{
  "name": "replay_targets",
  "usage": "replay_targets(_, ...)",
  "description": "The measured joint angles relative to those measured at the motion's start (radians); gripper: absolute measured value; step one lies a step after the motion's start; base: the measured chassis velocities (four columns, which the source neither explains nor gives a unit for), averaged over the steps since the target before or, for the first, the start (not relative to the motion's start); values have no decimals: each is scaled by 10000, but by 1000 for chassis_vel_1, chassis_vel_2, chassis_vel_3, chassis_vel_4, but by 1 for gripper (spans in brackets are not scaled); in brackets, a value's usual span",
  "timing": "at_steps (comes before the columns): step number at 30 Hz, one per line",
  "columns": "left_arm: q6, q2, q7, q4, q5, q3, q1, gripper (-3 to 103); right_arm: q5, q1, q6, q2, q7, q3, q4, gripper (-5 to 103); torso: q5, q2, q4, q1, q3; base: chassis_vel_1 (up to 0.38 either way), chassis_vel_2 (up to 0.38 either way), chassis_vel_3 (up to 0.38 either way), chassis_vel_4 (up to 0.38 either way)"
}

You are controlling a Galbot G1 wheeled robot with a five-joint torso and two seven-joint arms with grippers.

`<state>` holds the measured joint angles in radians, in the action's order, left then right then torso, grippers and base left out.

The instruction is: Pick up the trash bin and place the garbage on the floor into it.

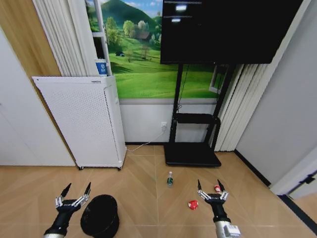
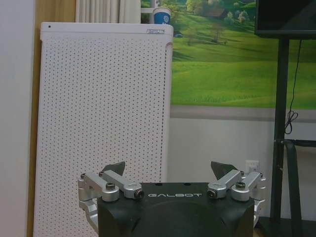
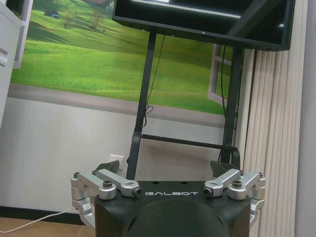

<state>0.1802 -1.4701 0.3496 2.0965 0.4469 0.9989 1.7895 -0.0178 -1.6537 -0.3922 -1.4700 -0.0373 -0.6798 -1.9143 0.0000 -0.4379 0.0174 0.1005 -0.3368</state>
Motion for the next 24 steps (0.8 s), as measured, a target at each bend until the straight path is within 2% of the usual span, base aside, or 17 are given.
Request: replay_targets(24,7,25,2,-192,-85,23,-87,98,-51,132,45,31,-183,-39,151,100,0,968,1,-340,629,0,0,0,0)
